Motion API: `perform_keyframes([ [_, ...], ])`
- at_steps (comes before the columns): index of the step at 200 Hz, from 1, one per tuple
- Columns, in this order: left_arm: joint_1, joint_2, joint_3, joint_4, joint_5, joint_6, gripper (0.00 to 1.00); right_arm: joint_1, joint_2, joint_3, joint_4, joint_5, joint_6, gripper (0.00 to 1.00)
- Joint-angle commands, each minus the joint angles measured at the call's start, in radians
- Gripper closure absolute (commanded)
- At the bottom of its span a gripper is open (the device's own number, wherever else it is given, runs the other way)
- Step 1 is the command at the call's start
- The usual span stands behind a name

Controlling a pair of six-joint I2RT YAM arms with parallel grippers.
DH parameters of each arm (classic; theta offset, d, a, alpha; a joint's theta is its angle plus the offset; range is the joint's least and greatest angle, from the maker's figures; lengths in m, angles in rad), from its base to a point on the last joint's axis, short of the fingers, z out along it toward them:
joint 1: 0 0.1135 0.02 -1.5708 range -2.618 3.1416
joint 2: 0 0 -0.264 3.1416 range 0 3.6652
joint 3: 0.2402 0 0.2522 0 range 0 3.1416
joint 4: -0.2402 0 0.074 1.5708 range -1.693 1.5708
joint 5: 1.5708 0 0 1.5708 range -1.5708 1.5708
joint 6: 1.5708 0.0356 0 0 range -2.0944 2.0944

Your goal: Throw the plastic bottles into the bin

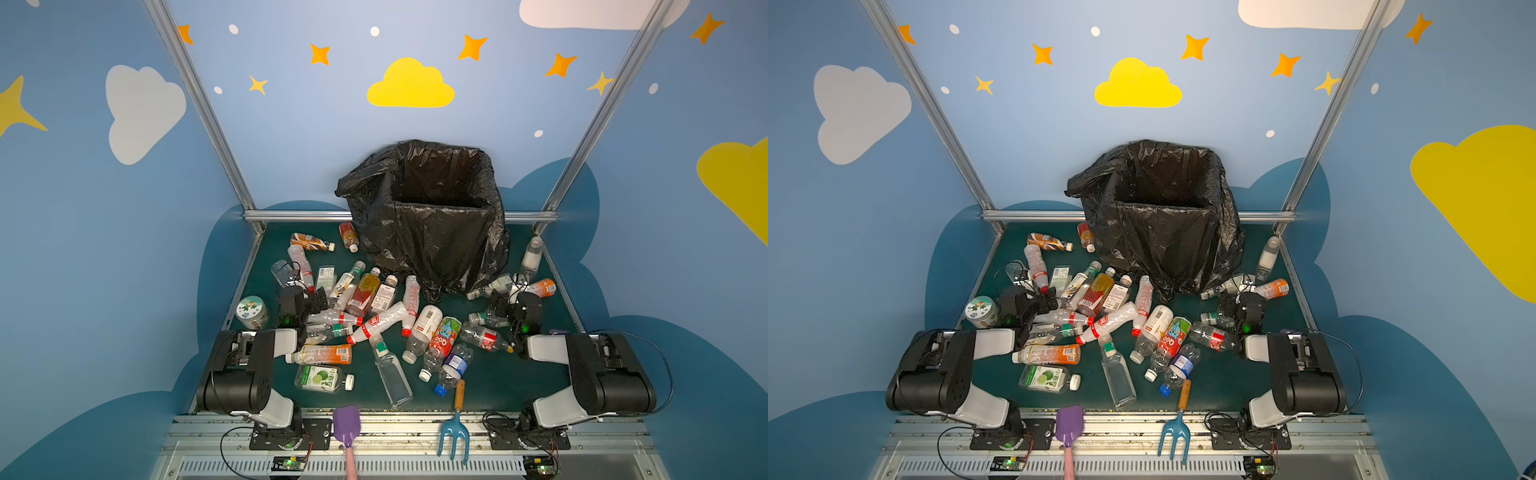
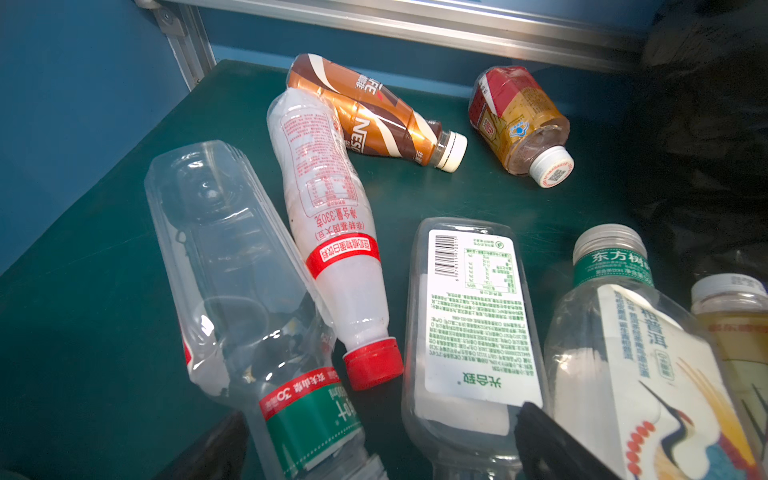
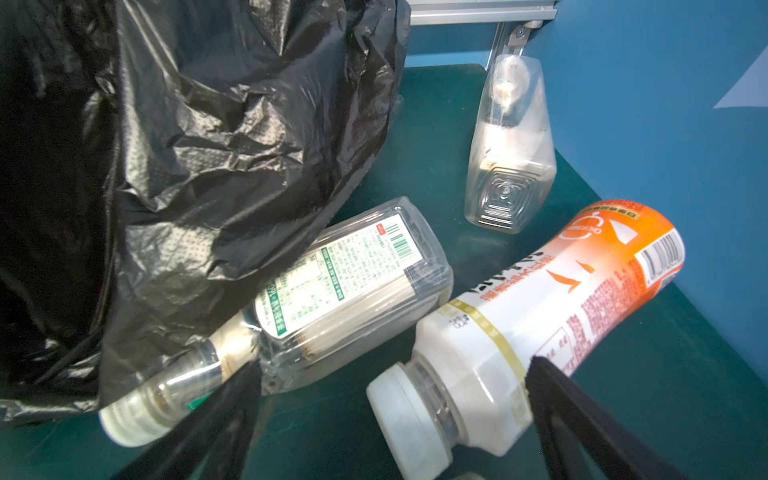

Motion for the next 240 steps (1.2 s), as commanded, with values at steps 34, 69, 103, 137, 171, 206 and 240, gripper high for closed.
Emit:
perform_keyframes([
  [34,0.014,-0.011,-0.001,0.004,0.018,-0.007,0.01,0.0,-0.006,0.02,-0.006,0.008,0.001,0.03],
  [69,0.025,-0.015,-0.006,0.009,0.042,-0.014,0.03,-0.011,-0.011,0.013,0.001,-0.013,0.006,0.03],
  [103,0.029,-0.035,0.019,-0.049,0.011,-0.037,0.06,-0.027,-0.045,0.039,-0.069,-0.051,0.016,0.05],
  [137,0.04,-0.119,0.13,-0.287,-0.013,-0.055,0.09,-0.037,-0.075,0.026,-0.067,-0.047,0.034,0.06],
  [171,0.043,-0.225,0.246,-0.505,0.008,-0.017,0.09,-0.128,-0.258,0.087,-0.323,-0.088,0.122,0.06],
  [206,0.046,-0.271,0.472,-0.816,-0.044,-0.085,0.0,-0.216,-0.454,0.328,-0.824,-0.118,0.216,0.07],
  [240,0.046,-0.229,0.682,-1.075,-0.141,-0.163,0.0,-0.282,-0.387,0.643,-1.255,-0.223,0.205,0.08],
])
